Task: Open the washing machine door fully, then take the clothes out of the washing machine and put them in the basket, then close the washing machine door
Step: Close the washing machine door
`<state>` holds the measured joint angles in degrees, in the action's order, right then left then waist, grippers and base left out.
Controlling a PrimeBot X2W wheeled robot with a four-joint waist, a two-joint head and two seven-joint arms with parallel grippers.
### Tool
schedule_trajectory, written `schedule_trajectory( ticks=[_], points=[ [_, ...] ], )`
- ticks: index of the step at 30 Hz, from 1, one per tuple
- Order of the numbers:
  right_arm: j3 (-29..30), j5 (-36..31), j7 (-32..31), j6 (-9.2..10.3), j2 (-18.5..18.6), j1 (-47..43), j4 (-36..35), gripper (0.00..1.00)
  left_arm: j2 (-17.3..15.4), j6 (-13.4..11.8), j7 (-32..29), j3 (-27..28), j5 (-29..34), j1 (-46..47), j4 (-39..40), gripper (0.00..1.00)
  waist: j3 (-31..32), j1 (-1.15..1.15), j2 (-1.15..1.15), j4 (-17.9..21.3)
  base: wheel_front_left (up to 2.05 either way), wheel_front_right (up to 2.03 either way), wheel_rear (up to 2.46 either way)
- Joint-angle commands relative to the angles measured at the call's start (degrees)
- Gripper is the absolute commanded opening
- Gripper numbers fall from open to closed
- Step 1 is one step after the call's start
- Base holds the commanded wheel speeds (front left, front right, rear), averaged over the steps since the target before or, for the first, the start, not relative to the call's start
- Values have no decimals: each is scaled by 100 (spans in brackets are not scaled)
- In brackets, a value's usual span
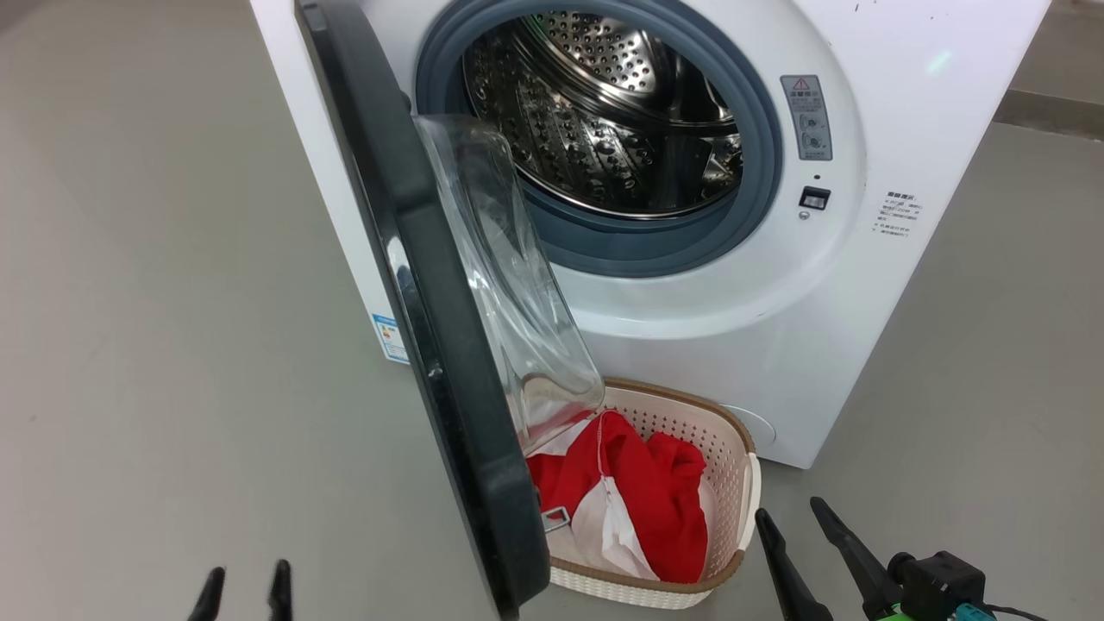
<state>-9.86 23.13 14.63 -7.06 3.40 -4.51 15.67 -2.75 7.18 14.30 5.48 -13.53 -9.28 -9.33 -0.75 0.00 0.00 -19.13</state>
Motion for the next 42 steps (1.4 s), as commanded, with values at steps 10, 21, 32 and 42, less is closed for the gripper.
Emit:
schedule_trajectory(
  ticks=[10,21,32,42],
  points=[
    [-98,-49,37,-43,29,141,-140,100,-13,31,70,489,-4422,597,626,0,-46,0,0,50,0,0,0],
    [-103,-56,37,-43,26,215,-151,100,-415,31,-1947,264,-8586,764,1032,0,-199,0,0,183,0,0,0],
    [-73,-65,37,-43,49,326,-169,100,-649,31,-5031,72,-8583,632,1382,0,-410,0,0,348,0,0,0],
    [-83,-74,37,-43,37,477,-185,100,-248,31,-5628,199,-8104,773,1551,0,-586,0,0,619,0,0,0]
  ],
)
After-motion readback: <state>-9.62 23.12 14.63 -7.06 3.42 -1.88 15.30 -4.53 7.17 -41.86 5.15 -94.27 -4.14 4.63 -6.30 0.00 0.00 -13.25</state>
